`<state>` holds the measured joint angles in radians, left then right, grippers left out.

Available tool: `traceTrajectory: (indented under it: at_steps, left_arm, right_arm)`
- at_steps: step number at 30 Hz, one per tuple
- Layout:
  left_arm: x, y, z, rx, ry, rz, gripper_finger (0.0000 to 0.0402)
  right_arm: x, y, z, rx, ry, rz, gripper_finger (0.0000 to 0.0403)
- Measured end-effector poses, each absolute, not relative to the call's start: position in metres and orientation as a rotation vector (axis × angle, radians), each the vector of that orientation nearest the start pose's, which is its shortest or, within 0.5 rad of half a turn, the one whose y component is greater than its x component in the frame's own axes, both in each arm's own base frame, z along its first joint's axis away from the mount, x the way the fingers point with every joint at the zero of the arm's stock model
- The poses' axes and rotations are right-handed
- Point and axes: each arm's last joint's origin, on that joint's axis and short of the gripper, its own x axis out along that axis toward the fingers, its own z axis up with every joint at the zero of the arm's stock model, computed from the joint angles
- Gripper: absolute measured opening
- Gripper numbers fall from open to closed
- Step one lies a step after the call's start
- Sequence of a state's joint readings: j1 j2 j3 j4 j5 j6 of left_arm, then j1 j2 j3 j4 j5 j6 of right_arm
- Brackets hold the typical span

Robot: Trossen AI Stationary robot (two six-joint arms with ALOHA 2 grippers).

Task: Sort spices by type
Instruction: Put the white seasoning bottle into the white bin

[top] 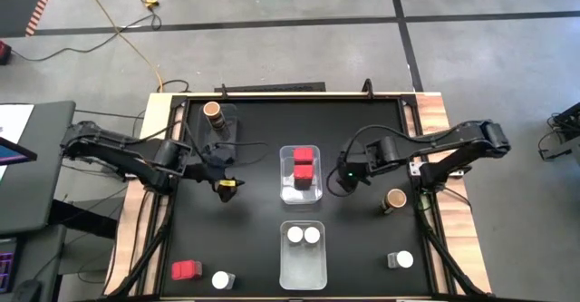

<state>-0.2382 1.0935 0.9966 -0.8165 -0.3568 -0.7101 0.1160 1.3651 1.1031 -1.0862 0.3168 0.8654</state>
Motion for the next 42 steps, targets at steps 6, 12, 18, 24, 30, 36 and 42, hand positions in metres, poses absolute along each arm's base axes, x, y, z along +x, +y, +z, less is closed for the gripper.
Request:
traceTrajectory:
  at_steps: [6, 12, 18, 24, 30, 36, 42]
  left_arm:
    - [0.224, -0.064, 0.308, -0.439, 0.792, 0.402, 0.0329]
    - [0.249, -0.099, 0.321, -0.299, 0.92, 0.334, 0.0329]
    - [0.269, -0.143, 0.326, 0.047, 1.045, 0.09, 0.0329]
    - [0.285, -0.18, 0.328, 0.076, 1.09, -0.025, 0.0329]
    - [0.283, -0.208, 0.318, 0.005, 1.179, -0.097, 0.0329]
    - [0.268, -0.23, 0.314, 0.062, 1.208, -0.201, 0.0329]
    - [0.256, -0.245, 0.313, 0.044, 1.211, -0.213, 0.0329]
  right_arm:
    - [0.201, 0.014, 0.266, 0.464, 1.068, -0.679, 0.0384]
    - [0.173, 0.011, 0.271, 0.474, 1.001, -0.64, 0.0384]
    - [0.162, 0.01, 0.278, 0.424, 0.973, -0.582, 0.0384]
    - [0.16, 0.01, 0.279, 0.378, 0.981, -0.552, 0.0384]
    - [0.161, 0.01, 0.279, 0.386, 0.977, -0.556, 0.0384]
    - [0.161, 0.01, 0.28, 0.425, 0.964, -0.576, 0.0384]
    - [0.161, 0.01, 0.28, 0.435, 0.961, -0.582, 0.0384]
